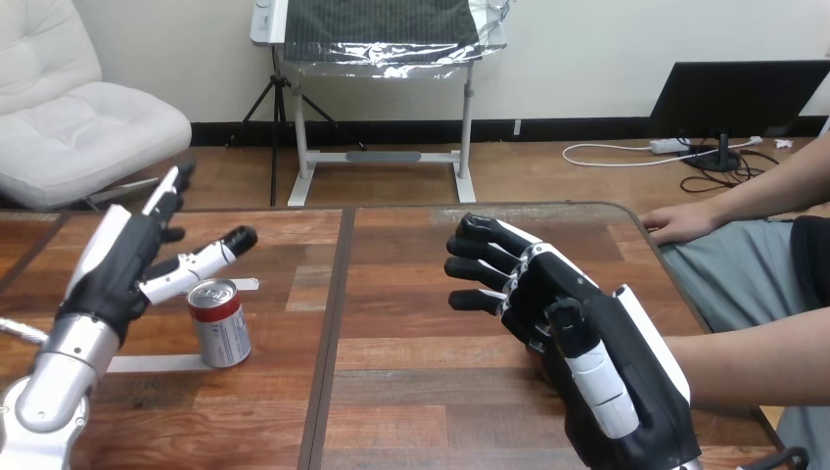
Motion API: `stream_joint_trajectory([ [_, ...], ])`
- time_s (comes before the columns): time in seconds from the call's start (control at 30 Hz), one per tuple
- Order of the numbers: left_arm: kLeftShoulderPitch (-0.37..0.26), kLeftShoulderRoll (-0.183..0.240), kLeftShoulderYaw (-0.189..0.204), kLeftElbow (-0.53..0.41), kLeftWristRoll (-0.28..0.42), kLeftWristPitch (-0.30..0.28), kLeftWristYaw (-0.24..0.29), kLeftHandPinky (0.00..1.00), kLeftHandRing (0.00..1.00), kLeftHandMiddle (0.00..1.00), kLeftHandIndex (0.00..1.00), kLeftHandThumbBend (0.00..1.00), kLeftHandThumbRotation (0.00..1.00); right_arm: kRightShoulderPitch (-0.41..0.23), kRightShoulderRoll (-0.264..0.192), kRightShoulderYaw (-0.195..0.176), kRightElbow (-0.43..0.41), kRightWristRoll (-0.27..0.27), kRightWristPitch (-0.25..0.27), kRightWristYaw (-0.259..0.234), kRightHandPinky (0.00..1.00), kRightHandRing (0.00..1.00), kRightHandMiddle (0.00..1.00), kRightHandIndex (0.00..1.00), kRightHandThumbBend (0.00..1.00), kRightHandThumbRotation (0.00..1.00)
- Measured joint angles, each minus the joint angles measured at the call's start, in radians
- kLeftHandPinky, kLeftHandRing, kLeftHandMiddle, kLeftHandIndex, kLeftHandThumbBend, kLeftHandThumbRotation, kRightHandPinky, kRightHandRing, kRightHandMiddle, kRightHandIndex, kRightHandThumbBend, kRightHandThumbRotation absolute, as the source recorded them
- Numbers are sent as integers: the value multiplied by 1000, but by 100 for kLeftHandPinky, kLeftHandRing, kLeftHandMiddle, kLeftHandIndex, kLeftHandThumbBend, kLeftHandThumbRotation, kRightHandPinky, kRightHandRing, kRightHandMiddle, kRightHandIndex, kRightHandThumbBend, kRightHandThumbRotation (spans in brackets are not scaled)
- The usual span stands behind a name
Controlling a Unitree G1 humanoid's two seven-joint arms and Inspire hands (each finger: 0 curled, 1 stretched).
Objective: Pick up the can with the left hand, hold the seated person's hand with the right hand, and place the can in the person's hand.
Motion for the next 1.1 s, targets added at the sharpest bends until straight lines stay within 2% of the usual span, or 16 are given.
stream_joint_trajectory([
  [0.77, -92, 31, -76, 118, 68, 75, 11, 88, 97, 100, 100, 97, 50, -3, 0, -5, 0, 2, 1, 4, 73, 81, 82, 82, 94, 82],
  [1.1, -115, 32, -104, 147, 76, 103, 18, 87, 97, 100, 100, 100, 49, -6, 0, -9, 0, 6, 1, 8, 69, 80, 82, 82, 95, 82],
])
